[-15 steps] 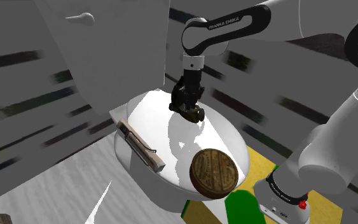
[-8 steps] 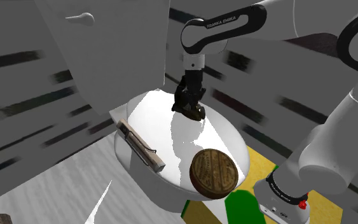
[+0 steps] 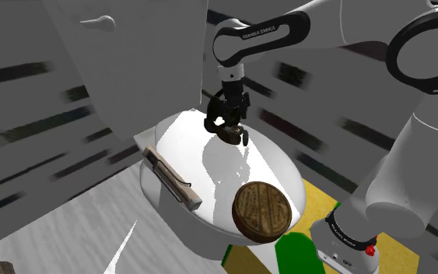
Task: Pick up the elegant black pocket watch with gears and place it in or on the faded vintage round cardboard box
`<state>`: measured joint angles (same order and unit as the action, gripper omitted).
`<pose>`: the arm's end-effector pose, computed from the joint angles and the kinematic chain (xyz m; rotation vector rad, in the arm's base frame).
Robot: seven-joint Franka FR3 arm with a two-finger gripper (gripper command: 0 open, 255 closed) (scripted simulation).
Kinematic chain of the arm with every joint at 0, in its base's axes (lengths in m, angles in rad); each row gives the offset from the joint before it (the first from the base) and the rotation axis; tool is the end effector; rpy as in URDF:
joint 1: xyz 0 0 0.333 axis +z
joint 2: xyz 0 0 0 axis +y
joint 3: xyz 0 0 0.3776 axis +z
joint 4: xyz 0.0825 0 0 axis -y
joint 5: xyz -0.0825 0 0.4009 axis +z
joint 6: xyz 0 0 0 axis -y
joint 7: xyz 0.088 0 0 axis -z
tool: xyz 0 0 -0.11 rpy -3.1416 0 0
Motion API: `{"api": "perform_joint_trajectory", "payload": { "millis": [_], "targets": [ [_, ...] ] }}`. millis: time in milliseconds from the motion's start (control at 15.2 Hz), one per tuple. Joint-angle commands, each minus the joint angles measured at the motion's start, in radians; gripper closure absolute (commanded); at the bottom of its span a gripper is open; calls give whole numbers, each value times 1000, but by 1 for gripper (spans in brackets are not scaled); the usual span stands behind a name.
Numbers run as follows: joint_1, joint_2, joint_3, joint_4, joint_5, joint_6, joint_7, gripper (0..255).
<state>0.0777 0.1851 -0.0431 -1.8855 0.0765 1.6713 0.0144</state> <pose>0.5798 0.0290 0.4340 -3.0245 0.0057 0.6138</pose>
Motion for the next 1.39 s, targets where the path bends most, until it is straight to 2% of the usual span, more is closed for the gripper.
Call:
{"api": "perform_joint_trajectory", "payload": {
  "millis": [0, 396, 924, 990, 1320],
  "targets": [
    [-1, 27, -4, 1, -31, 11, -8, 0],
    [2, 21, -4, -94, -30, 100, -9, 0],
    [4, 21, -5, -94, -29, 100, -9, 0],
    [6, 21, -3, -96, -29, 101, -6, 255],
    [4, 9, -5, -112, -30, 106, -8, 255]
  ]
}}
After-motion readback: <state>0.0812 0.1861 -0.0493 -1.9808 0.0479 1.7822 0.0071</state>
